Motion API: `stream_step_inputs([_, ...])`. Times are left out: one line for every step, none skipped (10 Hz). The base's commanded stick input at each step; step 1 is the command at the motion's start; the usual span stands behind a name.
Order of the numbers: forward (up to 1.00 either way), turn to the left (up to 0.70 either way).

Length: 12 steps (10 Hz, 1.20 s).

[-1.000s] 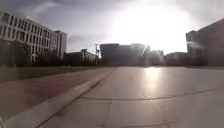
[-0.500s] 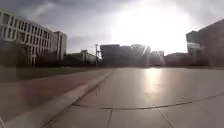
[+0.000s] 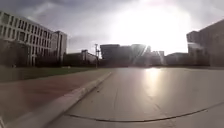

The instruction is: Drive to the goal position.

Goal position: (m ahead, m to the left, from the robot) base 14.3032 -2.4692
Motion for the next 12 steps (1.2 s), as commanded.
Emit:
stream_step_inputs([0.70,0.00])
stream_step_inputs([0.70,0.00])
stream_step_inputs([0.70,0.00])
stream_step_inputs([0.70,0.00])
stream_step_inputs([0.70,0.00])
stream_step_inputs([0.70,0.00])
stream_step_inputs([0.70,0.00])
stream_step_inputs([0.70,0.00])
stream_step_inputs([0.70,0.00])
stream_step_inputs([0.70,0.00])
stream_step_inputs([0.70,0.00])
stream_step_inputs([0.70,0.00])
